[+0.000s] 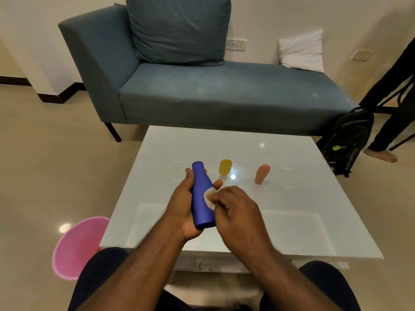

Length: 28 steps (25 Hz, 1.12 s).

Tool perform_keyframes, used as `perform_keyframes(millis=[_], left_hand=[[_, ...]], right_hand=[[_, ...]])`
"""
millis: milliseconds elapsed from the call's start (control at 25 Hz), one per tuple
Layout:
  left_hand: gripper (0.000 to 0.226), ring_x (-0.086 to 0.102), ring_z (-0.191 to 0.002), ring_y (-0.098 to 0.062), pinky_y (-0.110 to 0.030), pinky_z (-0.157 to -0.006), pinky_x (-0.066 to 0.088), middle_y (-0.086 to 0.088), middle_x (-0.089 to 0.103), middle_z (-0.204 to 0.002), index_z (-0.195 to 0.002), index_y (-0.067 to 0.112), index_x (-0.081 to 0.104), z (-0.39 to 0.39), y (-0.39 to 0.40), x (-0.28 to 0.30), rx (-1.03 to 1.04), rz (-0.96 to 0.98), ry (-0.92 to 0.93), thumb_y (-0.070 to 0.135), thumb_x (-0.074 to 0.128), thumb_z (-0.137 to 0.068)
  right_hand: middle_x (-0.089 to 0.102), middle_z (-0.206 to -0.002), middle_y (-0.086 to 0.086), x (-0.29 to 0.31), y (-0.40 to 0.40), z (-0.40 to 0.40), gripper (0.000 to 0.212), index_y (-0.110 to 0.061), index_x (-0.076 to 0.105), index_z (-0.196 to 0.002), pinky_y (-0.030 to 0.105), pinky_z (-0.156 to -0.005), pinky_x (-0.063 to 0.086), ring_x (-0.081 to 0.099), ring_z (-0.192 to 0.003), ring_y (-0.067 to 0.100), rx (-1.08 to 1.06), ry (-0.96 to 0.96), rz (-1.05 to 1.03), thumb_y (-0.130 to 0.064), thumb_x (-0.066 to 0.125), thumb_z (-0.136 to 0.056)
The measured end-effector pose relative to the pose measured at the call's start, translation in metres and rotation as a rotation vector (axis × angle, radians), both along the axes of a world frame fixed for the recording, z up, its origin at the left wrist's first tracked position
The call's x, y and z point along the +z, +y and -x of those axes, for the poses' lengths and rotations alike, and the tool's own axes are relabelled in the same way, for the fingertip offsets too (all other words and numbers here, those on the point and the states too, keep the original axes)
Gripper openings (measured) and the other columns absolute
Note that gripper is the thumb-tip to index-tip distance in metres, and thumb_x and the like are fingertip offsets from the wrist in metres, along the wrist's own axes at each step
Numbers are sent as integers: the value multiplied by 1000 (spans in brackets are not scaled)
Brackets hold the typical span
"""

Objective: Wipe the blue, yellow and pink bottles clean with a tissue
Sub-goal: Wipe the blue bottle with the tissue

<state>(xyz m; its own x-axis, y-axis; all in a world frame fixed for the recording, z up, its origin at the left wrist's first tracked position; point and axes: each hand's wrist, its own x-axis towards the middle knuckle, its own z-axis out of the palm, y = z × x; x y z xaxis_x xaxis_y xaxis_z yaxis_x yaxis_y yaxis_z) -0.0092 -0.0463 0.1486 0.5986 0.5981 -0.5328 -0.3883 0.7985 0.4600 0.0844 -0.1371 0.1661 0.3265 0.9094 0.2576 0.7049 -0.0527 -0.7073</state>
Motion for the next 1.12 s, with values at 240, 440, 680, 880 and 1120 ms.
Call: perform_keyframes(millis=[240, 440, 680, 880, 1120], left_hand=[[54, 70, -83, -29, -44, -82, 53, -14, 74, -92, -114, 16, 72, -5, 1, -5, -54, 2, 55, 59, 45, -96], [47, 69, -80, -28, -43, -81, 53, -14, 73, -95, -108, 14, 73, -7, -5, 0, -120, -51, 54, 53, 49, -96], [47, 66, -78, -25, -40, -79, 54, -14, 70, -97, -113, 5, 69, -7, 3, -3, -152, -57, 58, 46, 56, -92], [52, 65, -92, -30, -44, -88, 51, -15, 71, -107, -122, 10, 68, -10, -5, -3, -166, -133, 114, 48, 66, -87], [46, 63, -86, -25, -40, -79, 54, -8, 72, -103, -123, 10, 67, -5, 10, -18, -15, -89, 179, 44, 62, -92]], right_hand=[[61, -93, -6, -6, 2, 6, 22, -19, 67, -100, 25, -78, 48, 52, -84, 11, 45, -168, -19, -30, 49, -93], [57, -96, -9, -1, 29, -11, 14, -25, 63, -101, 24, -78, 52, 56, -83, 11, -21, -85, -18, -32, 52, -95], [58, -102, -11, -4, -4, 5, 23, -25, 65, -108, 10, -80, 43, 51, -90, 1, 82, -105, -45, -31, 48, -94], [58, -99, -8, 3, 28, -19, 16, -19, 67, -103, 25, -79, 53, 58, -88, 10, -67, -24, -111, -24, 54, -95], [59, -100, -15, -24, -15, -2, 18, -26, 66, -105, 13, -79, 48, 56, -94, 3, 68, 54, -18, -18, 60, -90]])
